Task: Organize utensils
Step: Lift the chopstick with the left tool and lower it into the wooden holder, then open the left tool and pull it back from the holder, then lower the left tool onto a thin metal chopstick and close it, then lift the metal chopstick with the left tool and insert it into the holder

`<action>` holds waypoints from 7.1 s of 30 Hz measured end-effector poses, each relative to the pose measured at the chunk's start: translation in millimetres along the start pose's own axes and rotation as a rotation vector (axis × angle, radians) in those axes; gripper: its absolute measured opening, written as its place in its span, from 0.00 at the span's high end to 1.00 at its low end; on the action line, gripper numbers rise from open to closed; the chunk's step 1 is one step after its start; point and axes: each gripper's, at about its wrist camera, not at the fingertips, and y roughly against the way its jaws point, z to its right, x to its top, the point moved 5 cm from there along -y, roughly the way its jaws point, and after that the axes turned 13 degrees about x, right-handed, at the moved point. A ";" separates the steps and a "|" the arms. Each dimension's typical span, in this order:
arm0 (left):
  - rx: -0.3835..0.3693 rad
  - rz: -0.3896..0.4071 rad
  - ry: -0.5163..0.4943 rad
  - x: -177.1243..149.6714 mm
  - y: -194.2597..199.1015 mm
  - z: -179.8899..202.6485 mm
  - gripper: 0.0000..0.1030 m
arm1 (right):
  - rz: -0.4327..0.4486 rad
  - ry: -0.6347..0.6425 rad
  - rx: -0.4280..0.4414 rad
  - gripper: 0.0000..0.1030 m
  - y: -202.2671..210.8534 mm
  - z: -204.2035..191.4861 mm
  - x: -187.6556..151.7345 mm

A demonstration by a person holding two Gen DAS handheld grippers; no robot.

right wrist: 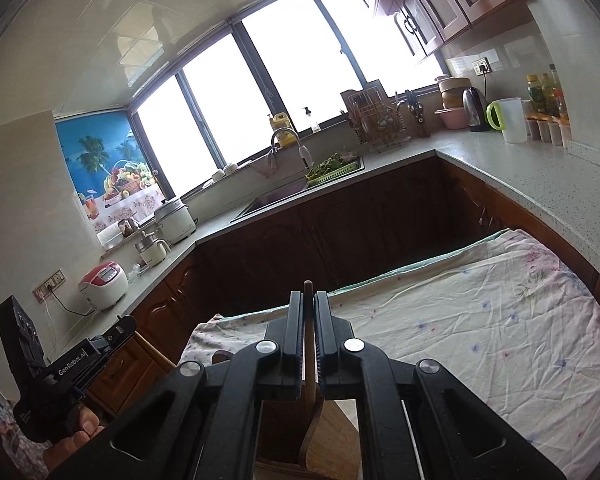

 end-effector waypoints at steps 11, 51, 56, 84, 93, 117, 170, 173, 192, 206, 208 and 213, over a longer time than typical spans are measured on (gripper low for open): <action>-0.003 -0.013 -0.034 4.3 1.3 2.3 0.95 | -0.012 -0.016 -0.001 0.95 -3.1 6.4 0.6; 0.101 -0.273 -0.096 -113.3 140.1 -60.8 0.11 | -0.048 -0.041 -0.082 0.02 183.7 -1.0 -94.8; 0.102 -0.324 -0.126 -136.3 140.3 -55.0 0.11 | -0.092 -0.065 -0.106 0.02 190.0 9.6 -119.7; 0.090 -0.603 -0.466 -230.3 67.2 27.3 0.40 | -0.355 -0.153 -0.156 0.73 118.2 57.8 -165.7; 0.090 -0.623 -0.526 -241.2 58.1 32.2 0.47 | -0.383 -0.166 -0.153 0.73 104.7 64.9 -171.2; 0.106 -0.589 -0.605 -234.1 30.2 47.1 0.53 | -0.521 -0.082 -0.254 0.85 52.1 90.0 -185.2; -0.221 -0.326 -0.260 -102.4 193.7 8.0 0.97 | -0.219 0.081 -0.033 0.96 169.2 -59.6 -89.3; -0.222 -0.307 -0.255 -96.0 197.9 7.3 0.97 | -0.208 0.091 -0.025 0.96 170.1 -63.5 -84.7; -0.200 -0.136 -0.246 -22.3 190.8 15.7 0.97 | -0.111 0.150 0.014 0.96 149.7 -81.3 -29.3; -0.163 0.065 -0.216 78.2 153.3 33.4 0.97 | 0.037 0.231 -0.003 0.96 101.0 -94.7 53.1; -0.150 0.069 -0.203 84.6 138.9 31.9 0.97 | 0.051 0.235 0.004 0.96 89.6 -96.2 60.7; -0.116 0.056 -0.164 77.1 100.9 22.0 0.97 | 0.052 0.208 0.002 0.96 55.0 -82.8 63.0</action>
